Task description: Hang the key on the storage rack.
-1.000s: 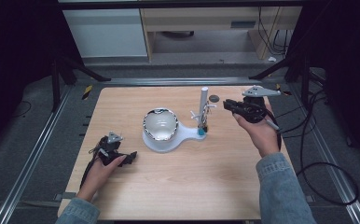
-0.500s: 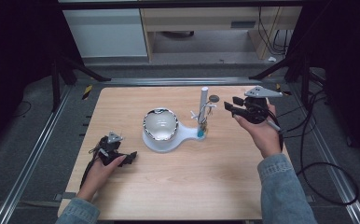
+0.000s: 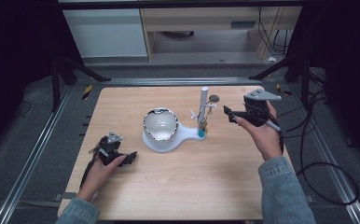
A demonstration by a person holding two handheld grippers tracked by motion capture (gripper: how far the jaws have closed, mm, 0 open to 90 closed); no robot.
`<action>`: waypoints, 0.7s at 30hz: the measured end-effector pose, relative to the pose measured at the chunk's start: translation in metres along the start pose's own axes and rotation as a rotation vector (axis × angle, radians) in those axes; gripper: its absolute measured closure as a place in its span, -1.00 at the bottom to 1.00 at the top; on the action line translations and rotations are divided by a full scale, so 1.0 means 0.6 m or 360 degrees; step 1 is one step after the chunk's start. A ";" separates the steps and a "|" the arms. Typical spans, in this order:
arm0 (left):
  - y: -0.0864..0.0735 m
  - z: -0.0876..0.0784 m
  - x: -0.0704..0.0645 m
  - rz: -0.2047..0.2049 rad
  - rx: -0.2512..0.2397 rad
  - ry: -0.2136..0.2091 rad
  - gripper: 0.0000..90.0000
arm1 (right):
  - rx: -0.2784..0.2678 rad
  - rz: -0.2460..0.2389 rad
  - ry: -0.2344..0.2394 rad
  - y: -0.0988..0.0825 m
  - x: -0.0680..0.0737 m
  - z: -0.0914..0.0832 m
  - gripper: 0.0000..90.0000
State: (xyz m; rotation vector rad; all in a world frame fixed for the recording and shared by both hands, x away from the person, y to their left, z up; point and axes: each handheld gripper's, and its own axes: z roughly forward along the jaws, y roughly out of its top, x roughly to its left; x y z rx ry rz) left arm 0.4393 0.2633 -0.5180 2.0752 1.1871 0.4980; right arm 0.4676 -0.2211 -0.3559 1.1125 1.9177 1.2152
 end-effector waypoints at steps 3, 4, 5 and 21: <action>0.000 0.000 0.001 0.0007 0.0006 0.0000 -1.00 | -0.0004 0.0008 -0.0013 -0.005 -0.002 -0.002 -0.82; 0.000 0.000 0.001 0.0007 0.0006 0.0000 -1.00 | 0.0000 0.0010 -0.0017 -0.006 -0.003 -0.003 -0.83; 0.000 0.000 0.001 0.0007 0.0006 0.0000 -1.00 | 0.0004 0.0011 -0.0024 -0.009 -0.004 -0.004 -0.83; 0.000 0.000 0.001 0.0008 0.0006 0.0001 -1.00 | 0.0114 0.0086 -0.0066 -0.084 -0.027 -0.015 -0.84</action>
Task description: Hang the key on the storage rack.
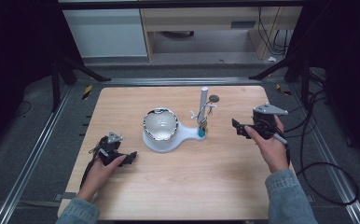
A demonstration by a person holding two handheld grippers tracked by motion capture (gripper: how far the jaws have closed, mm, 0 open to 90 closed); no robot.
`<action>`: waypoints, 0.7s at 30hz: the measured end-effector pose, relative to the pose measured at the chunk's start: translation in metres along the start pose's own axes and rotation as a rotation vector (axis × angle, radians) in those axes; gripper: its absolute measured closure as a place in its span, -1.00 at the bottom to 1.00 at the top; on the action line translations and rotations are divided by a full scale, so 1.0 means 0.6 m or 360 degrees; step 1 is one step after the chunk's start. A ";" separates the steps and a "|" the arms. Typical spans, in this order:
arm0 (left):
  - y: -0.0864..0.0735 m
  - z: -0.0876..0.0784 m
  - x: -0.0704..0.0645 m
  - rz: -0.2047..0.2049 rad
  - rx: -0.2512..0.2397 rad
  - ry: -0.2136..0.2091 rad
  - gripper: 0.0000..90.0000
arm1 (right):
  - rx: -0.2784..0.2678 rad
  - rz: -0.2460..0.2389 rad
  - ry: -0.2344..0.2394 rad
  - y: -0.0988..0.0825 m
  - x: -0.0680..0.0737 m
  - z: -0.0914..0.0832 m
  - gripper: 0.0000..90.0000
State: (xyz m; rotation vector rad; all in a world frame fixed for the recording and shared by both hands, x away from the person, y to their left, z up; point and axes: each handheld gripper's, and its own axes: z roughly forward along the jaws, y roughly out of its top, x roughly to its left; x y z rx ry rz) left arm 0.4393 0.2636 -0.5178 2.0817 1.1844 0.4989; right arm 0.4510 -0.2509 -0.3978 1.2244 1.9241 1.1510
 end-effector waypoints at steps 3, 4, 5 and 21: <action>0.000 0.000 0.000 0.0000 0.0000 0.0000 -1.00 | 0.0029 0.0006 0.0000 -0.014 -0.002 0.001 -0.84; 0.000 0.000 0.000 0.0000 0.0000 0.0000 -1.00 | 0.0039 0.0006 0.0002 -0.019 -0.002 0.002 -0.84; 0.000 0.000 0.000 0.0000 0.0000 0.0000 -1.00 | 0.0050 0.0009 0.0003 -0.024 -0.001 0.003 -0.84; 0.000 0.000 0.000 0.0000 0.0000 0.0001 -1.00 | 0.0183 0.0037 0.0041 -0.095 0.011 0.012 -0.84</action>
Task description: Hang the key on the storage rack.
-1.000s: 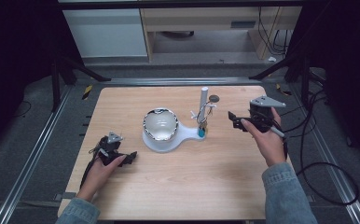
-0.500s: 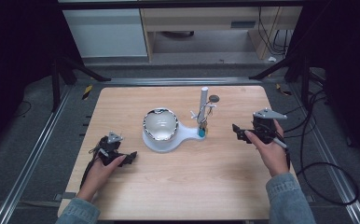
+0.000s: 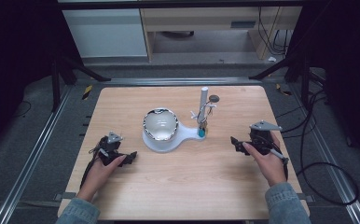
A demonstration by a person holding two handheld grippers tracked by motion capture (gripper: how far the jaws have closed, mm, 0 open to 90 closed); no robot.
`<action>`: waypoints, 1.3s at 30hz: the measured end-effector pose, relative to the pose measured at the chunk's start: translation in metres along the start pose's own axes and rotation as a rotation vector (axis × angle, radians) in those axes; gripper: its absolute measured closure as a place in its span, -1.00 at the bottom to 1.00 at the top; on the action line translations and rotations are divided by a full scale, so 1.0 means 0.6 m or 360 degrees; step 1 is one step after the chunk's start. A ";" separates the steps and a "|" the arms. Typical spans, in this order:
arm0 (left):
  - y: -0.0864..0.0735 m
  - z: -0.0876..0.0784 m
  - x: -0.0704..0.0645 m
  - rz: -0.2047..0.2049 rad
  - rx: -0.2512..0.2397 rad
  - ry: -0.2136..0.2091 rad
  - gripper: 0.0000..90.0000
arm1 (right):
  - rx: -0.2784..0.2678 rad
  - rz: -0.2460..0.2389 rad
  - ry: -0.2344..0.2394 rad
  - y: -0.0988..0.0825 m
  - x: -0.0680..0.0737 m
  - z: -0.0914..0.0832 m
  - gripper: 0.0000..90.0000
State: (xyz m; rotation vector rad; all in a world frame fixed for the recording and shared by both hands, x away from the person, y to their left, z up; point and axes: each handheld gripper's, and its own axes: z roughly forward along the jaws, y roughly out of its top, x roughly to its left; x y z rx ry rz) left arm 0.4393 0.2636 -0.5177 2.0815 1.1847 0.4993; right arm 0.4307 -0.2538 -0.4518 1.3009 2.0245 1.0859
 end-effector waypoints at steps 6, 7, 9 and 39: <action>0.000 0.000 0.000 0.0000 0.0000 0.0000 -1.00 | 0.0079 -0.0009 0.0025 -0.028 0.008 0.011 -0.84; 0.000 0.000 0.000 0.0000 0.0000 0.0000 -1.00 | 0.0097 -0.0009 0.0026 -0.033 0.009 0.014 -0.85; 0.000 0.000 0.000 0.0000 0.0000 0.0000 -1.00 | 0.0128 0.0002 0.0030 -0.040 0.008 0.017 -0.85; 0.000 0.000 0.000 -0.0001 0.0000 0.0000 -1.00 | 0.0260 0.0080 -0.0214 -0.075 -0.033 0.051 -0.91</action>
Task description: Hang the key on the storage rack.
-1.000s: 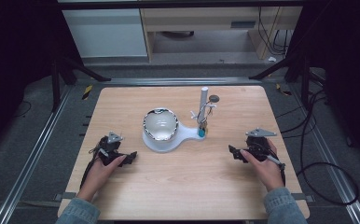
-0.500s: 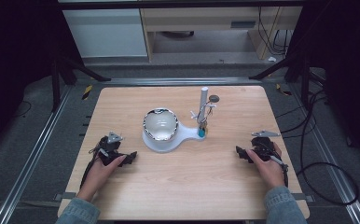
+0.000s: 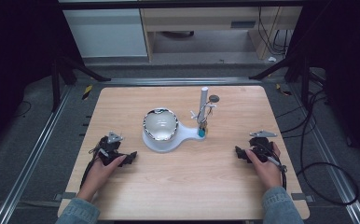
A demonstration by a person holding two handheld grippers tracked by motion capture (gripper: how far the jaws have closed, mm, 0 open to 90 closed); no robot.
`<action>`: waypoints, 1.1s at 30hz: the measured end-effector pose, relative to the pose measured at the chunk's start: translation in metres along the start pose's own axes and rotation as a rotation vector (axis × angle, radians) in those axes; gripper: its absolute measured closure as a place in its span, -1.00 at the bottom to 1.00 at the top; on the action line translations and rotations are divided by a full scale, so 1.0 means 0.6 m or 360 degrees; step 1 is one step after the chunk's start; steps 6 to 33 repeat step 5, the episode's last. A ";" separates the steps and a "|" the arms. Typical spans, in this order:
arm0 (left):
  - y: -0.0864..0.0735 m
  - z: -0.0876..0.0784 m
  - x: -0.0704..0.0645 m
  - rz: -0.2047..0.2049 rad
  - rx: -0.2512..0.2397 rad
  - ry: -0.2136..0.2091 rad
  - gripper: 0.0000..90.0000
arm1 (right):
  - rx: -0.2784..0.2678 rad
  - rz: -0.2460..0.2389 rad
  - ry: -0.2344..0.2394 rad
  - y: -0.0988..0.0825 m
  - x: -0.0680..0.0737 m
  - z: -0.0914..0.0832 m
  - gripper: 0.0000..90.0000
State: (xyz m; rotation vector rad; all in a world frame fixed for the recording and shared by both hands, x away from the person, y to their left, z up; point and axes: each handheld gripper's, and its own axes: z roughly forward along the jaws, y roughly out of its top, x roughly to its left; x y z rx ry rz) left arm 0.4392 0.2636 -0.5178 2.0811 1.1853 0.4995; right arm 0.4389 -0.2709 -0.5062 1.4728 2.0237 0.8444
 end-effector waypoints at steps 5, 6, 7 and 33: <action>0.000 0.000 0.000 0.0000 0.0000 0.0000 -1.00 | 0.0006 0.0017 -0.0020 0.001 0.004 0.001 -0.93; 0.000 0.000 0.000 0.0000 0.0000 0.0000 -1.00 | 0.0006 0.0017 -0.0020 0.001 0.004 0.001 -0.93; 0.000 0.000 0.000 0.0000 0.0000 0.0000 -1.00 | 0.0006 0.0017 -0.0020 0.001 0.004 0.001 -0.93; 0.000 0.000 0.000 0.0000 0.0000 0.0000 -1.00 | 0.0006 0.0017 -0.0020 0.001 0.004 0.001 -0.93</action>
